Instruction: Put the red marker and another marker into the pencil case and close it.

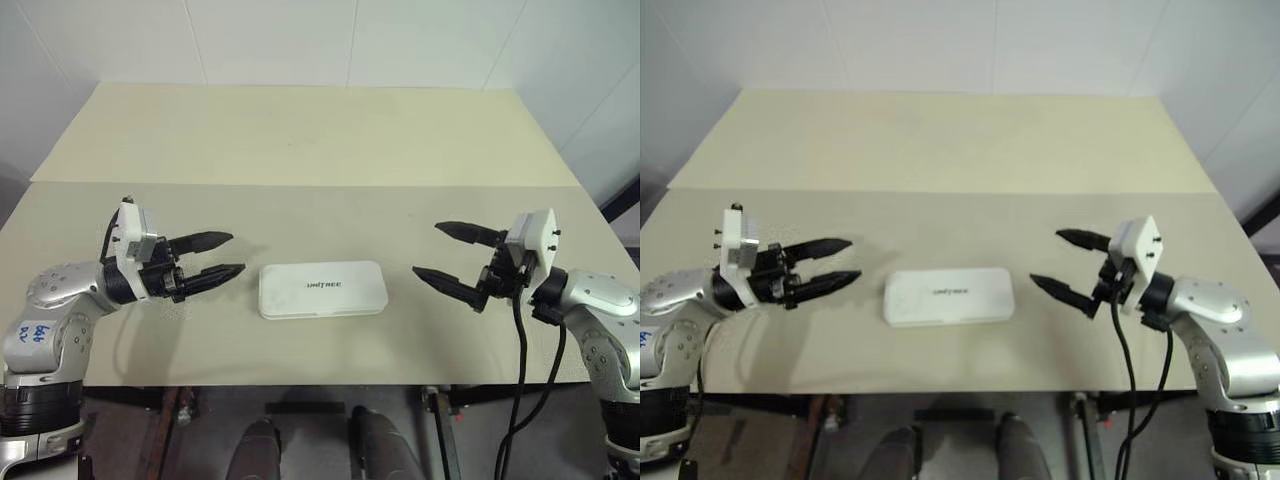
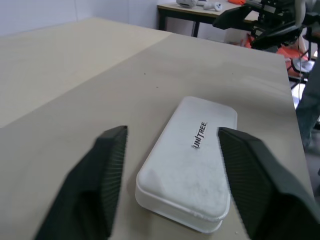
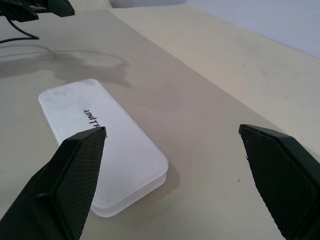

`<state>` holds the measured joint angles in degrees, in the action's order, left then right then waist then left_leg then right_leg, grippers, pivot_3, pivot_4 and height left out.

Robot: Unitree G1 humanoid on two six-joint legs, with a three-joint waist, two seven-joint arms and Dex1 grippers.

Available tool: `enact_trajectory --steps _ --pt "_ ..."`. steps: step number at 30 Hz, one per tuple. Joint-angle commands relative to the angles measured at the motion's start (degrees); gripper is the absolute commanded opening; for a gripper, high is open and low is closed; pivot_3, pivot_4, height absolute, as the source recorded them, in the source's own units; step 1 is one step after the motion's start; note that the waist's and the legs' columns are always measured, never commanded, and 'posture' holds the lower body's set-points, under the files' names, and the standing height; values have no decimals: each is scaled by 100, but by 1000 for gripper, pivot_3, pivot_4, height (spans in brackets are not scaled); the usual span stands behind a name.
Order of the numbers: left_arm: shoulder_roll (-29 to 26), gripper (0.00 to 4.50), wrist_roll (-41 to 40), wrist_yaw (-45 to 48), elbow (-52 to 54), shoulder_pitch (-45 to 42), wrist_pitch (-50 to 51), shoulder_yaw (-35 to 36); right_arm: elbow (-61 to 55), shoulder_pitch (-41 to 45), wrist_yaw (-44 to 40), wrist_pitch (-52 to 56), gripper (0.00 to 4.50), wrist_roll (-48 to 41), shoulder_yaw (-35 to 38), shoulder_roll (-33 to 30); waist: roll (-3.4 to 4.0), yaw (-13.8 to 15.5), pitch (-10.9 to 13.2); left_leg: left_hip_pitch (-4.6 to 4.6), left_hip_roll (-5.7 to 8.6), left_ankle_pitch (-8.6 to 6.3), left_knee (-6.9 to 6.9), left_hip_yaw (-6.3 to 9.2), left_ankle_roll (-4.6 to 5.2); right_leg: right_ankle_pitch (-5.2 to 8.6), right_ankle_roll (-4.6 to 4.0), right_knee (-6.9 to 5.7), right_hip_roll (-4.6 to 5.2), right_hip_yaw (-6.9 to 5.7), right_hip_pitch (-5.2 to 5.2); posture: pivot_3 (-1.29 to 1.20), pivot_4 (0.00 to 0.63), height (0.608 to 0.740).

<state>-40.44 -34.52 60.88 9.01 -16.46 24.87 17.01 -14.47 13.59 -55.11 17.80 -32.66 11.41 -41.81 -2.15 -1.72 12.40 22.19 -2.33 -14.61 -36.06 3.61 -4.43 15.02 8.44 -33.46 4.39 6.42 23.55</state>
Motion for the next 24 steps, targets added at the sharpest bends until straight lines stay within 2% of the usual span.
enact_trajectory --steps 1,13,24 --pt "38 4407 -108 -229 296 154 -202 281 122 184 -55 -250 4500 72 62 35 1 -10 0 0 0 0 1 -1 0 0 0 0 0 0 0 0 150 740" --pt "-19 4481 138 -482 342 377 -474 212 486 229 -125 -513 4500 149 226 -89 2 -55 1 -1 0 0 2 -1 0 0 -1 -2 0 1 2 0 150 740" --pt "-20 4481 235 -515 29 138 -622 80 639 64 -214 -634 4500 209 278 -146 2 -56 1 -1 0 0 2 -1 -1 1 -1 -1 0 1 2 0 150 740"
